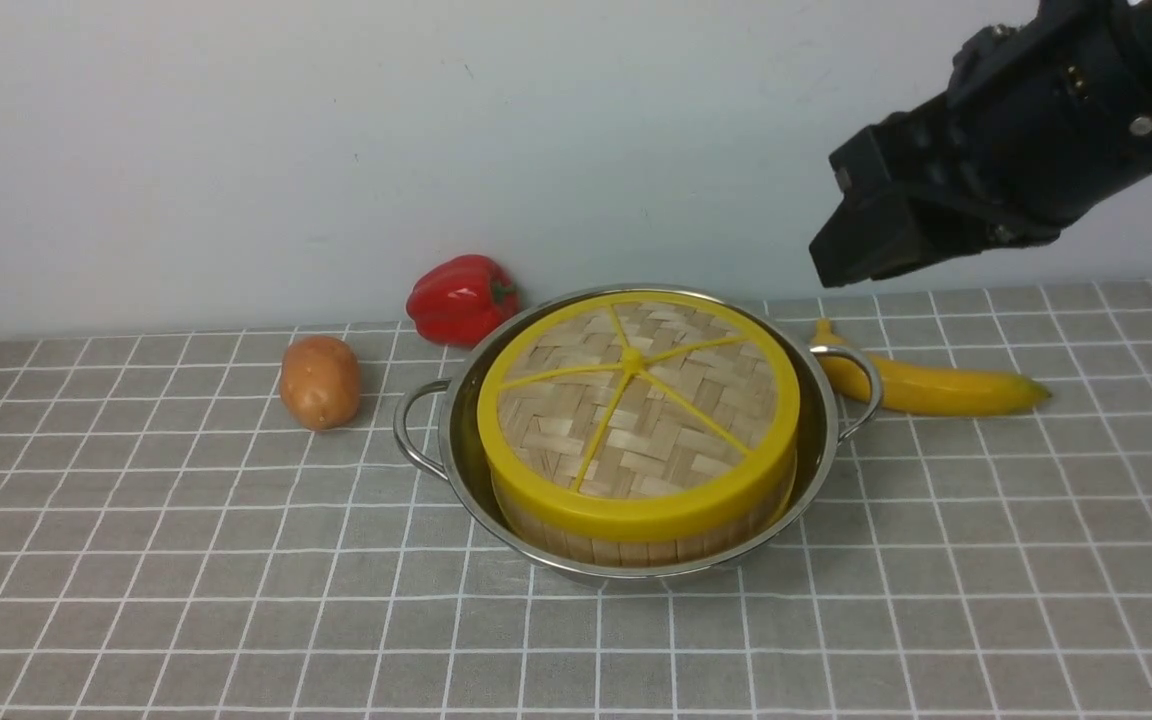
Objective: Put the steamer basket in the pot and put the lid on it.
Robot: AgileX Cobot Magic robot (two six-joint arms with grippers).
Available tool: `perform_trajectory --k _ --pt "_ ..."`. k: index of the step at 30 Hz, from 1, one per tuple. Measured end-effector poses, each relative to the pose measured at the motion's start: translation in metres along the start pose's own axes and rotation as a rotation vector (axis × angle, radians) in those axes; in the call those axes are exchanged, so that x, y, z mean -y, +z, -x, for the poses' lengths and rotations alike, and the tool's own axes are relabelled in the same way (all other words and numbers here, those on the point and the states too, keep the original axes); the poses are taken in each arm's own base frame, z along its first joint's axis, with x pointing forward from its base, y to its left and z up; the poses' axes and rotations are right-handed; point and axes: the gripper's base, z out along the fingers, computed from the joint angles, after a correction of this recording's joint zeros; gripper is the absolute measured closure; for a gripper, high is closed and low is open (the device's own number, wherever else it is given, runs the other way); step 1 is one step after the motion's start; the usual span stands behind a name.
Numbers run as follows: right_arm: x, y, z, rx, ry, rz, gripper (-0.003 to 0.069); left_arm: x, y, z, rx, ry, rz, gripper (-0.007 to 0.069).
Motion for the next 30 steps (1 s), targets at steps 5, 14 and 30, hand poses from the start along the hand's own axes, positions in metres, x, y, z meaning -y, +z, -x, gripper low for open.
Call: perform_trajectory --k 5,14,30 --pt "0.018 -0.005 0.006 0.024 0.076 0.002 0.0419 0.000 0.000 0.000 0.000 0.000 0.000 0.0382" --pt "0.021 0.027 0.007 -0.057 -0.060 -0.009 0.0419 0.000 0.000 0.000 0.000 0.000 0.000 0.0382" --pt "0.064 0.115 -0.065 -0.456 -0.005 -0.071 0.0419 0.000 0.000 0.000 0.000 0.000 0.000 0.0382"
